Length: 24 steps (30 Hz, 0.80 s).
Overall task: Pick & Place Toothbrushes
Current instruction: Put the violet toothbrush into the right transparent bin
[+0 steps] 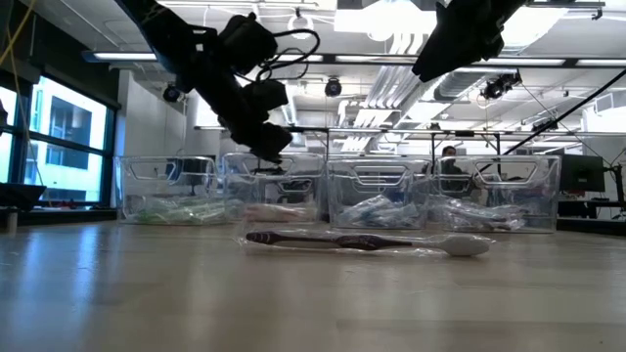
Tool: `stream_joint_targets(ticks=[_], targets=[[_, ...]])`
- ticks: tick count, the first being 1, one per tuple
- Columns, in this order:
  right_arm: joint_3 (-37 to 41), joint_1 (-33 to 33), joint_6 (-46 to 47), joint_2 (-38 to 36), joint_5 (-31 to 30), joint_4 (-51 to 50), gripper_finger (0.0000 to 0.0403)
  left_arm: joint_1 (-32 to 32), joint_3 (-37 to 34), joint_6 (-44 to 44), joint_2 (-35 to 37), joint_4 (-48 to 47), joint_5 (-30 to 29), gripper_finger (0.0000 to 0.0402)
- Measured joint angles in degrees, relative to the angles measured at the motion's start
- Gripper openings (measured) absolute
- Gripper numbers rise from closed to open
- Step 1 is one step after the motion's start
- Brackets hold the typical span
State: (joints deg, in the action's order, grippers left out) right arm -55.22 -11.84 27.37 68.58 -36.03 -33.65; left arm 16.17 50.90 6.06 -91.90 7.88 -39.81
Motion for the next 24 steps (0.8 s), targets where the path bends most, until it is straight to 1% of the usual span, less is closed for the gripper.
stream_joint_targets(ticks=[4, 10, 15, 21, 24], targets=[[0.00, 0.00, -0.17, 0.00, 0.00, 0.00, 0.0183, -0.10, 0.04, 4.60, 0.00, 3.24, 0.71, 0.0147], [0.00, 0.00, -0.17, 0.00, 0.00, 0.00, 0.0183, -0.08, 0.08, 8.31, 0.00, 5.91, 1.82, 0.0148], [0.00, 0.00, -0.17, 0.00, -0.02, 0.02, 0.0183, -0.09, 0.89, 10.28, 0.46, 5.25, 2.03, 0.0148], [0.00, 0.00, -0.19, 0.00, -0.02, 0.00, 0.0183, -0.15, 2.64, 10.56, 1.86, 5.27, 5.35, 0.0148], [0.00, 0.00, -0.19, 0.00, -0.02, 0.00, 0.0183, -0.53, 4.07, 12.77, 1.86, 5.01, 6.97, 0.0148]])
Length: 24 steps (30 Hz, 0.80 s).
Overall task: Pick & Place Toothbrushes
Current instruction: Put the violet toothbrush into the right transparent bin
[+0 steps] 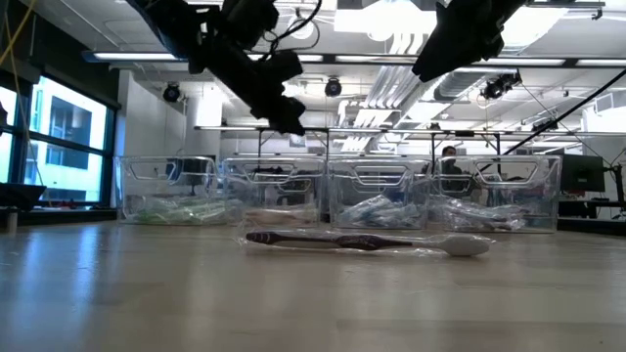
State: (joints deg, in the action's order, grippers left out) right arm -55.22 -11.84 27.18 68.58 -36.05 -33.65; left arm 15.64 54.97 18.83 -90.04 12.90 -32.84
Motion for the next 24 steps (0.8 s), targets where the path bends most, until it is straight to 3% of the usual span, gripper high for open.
stream_joint_targets(ticks=[13, 24], targets=[[0.00, 0.00, 0.00, 0.00, 0.00, -0.04, 0.0183, -2.21, 5.68, 1.97, 0.00, -10.46, 0.35, 0.0148], [0.00, 0.00, 0.04, 0.00, 0.00, -0.02, 0.0183, -2.64, 5.87, 4.08, 0.00, -12.76, 3.28, 0.0148]])
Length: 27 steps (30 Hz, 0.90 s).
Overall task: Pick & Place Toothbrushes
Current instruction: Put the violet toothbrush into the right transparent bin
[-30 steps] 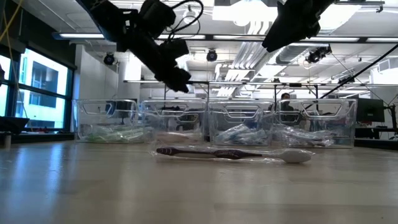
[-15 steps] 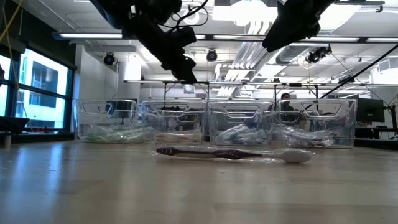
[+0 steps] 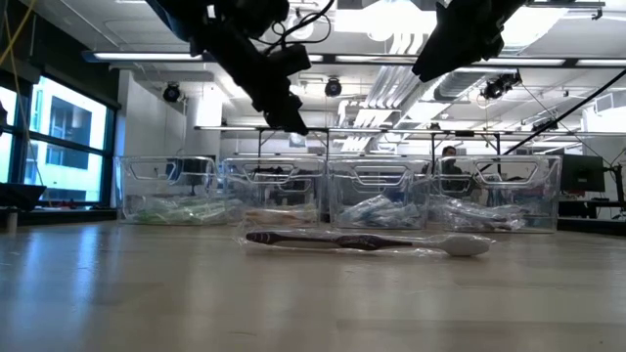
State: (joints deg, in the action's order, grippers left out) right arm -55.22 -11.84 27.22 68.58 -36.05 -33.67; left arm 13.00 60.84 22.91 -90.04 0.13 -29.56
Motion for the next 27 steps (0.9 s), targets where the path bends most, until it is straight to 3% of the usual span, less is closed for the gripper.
stream_joint_targets(ticks=[8, 21, 27], targets=[[0.00, 0.00, 0.00, 0.00, 0.00, 0.02, 0.0183, -0.31, 0.00, -0.04, -0.02, -0.35, 1.00, 0.0148], [0.00, 0.00, 0.15, 0.00, 0.00, 0.02, 0.0183, -7.95, 0.00, 15.40, -0.02, 9.82, 0.13, 0.0148], [0.00, 0.00, 0.17, 0.00, 0.00, 0.02, 0.0183, -11.66, 0.00, 17.75, -0.02, 10.43, 0.98, 0.0148]])
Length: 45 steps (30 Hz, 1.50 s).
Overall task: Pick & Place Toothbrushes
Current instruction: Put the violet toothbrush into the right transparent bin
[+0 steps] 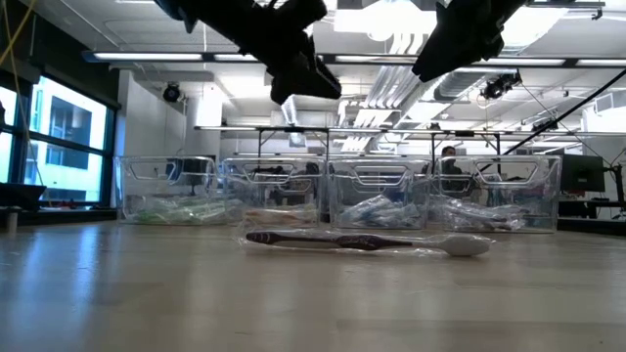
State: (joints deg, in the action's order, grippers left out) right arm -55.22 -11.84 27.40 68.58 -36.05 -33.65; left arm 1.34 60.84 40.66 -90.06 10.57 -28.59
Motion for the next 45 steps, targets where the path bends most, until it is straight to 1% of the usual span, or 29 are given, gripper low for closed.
stream_joint_targets(ticks=[3, 5, 7, 10, 12, 15, 20, 22, 26, 29, 33, 36, 43, 45], targets=[[0.00, 0.00, -0.11, 0.00, 0.02, -0.02, 0.0183, -1.26, -0.13, 2.08, 1.10, -0.94, 3.28, 0.0148], [0.00, 0.00, -0.17, 0.00, 0.01, -0.23, 0.0183, -1.84, -0.07, 3.15, 2.21, -0.92, 6.50, 0.0148], [0.00, 0.00, -0.17, 0.00, 0.02, -0.75, 0.0183, -1.88, -0.37, 3.09, 3.75, -2.51, 9.41, 0.0148], [0.00, 0.00, -0.17, 0.00, 0.02, -0.94, 0.0183, -1.71, -1.72, 2.83, 6.37, -3.15, 15.35, 0.0148], [0.00, 0.00, -0.17, 0.00, 0.02, -0.90, 0.0183, -1.70, -3.01, 2.63, 8.13, -2.54, 17.66, 0.0148], [0.00, 0.00, -0.17, 0.00, 0.02, -0.94, 0.0183, -1.76, -6.14, 2.61, 11.38, -2.60, 17.91, 0.0148], [0.00, 0.00, -0.13, 0.02, 0.02, -0.94, 0.0183, -2.08, -12.53, 1.67, 15.74, 3.29, 17.98, 0.0148], [0.00, 0.00, -0.13, 0.02, 0.02, -0.91, 0.0183, -2.22, -15.17, 1.52, 17.71, 3.46, 18.04, 0.0148], [0.00, 0.00, -0.17, 0.02, 0.02, -0.90, 0.0183, -3.90, -19.28, 1.12, 19.86, 4.28, 19.18, 0.0148], [0.00, 0.00, -0.17, 0.02, 0.02, -0.77, 0.0183, -5.90, -21.26, 1.56, 20.39, 5.40, 21.32, 0.0148], [0.00, 0.00, -0.20, 0.02, 0.00, -0.42, 0.0183, -8.37, -22.18, 2.45, 20.37, 5.71, 23.08, 0.0148], [0.00, 0.00, -0.20, 0.02, 0.00, -0.37, 0.0183, -9.67, -22.18, 2.48, 20.37, 5.83, 23.18, 0.0148], [0.00, 0.00, -0.20, 0.02, 0.02, -0.37, 0.0183, -9.63, -22.18, 2.20, 20.37, 5.14, 23.15, 0.0148], [0.00, 0.00, -0.22, 0.01, 0.02, -0.37, 0.0183, -9.65, -22.18, 0.81, 20.37, 5.14, 23.15, 0.0148]])
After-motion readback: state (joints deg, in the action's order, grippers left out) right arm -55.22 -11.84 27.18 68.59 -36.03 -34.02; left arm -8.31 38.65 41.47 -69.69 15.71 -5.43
